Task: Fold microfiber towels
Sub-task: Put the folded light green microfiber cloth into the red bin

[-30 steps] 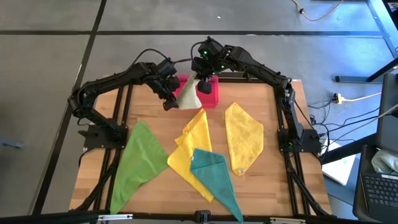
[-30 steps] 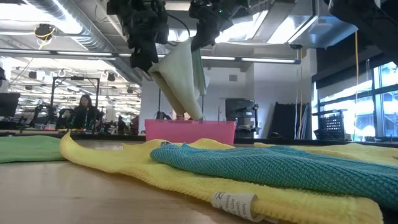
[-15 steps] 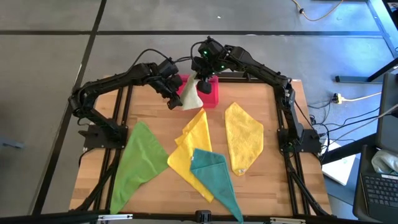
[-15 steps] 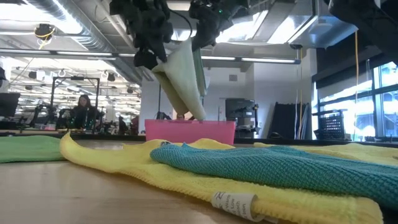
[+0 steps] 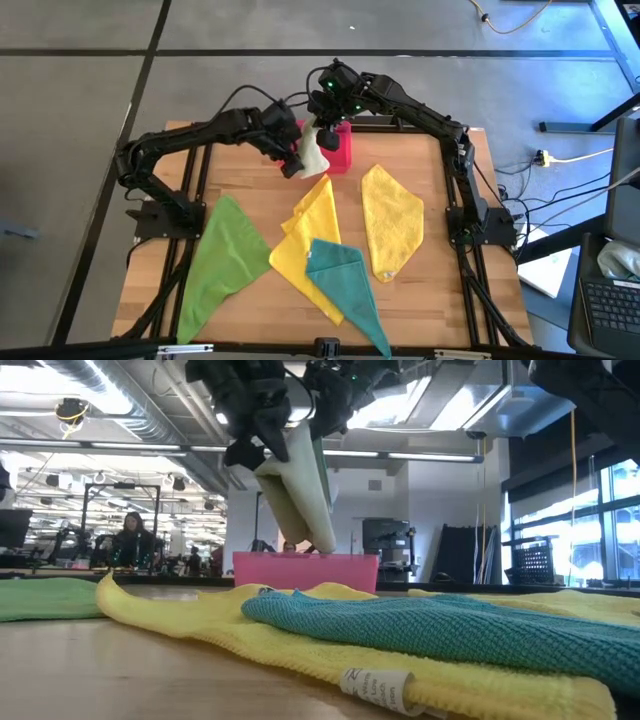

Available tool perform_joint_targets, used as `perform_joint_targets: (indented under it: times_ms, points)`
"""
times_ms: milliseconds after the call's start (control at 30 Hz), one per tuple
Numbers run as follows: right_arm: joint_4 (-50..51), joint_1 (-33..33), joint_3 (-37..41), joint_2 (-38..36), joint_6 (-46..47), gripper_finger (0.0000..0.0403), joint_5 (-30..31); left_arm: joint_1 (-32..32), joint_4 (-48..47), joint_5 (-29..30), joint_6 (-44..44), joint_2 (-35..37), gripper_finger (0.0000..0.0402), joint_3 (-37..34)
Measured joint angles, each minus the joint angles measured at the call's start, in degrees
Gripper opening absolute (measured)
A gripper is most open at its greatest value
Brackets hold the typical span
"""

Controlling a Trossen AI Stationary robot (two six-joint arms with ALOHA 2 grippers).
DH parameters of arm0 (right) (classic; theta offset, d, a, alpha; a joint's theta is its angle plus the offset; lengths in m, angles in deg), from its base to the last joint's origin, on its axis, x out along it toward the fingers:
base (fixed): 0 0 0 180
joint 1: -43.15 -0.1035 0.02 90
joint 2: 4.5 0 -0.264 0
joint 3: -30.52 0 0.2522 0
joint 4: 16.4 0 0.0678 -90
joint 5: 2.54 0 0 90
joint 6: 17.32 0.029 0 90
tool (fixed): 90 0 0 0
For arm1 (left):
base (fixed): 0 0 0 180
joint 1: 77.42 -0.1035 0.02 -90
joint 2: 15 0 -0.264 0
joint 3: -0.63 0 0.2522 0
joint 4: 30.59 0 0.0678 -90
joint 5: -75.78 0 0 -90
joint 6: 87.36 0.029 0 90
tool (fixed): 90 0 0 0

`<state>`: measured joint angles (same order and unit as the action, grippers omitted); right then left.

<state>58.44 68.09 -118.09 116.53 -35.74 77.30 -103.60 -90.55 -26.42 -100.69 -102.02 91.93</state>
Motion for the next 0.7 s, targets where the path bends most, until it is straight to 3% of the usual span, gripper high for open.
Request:
perform_joint_targets:
  times_ms: [467,700]
  points:
    - [0.1,-0.01,0.0,0.0,0.07,0.0013,0.0,4.25,2.35,4.33,-5.79,0.0,0.0262,0.0]
    - [0.63,0.01,0.0,0.02,0.39,0.0013,1.4,4.41,1.3,4.25,-5.65,0.0,0.02,0.0]
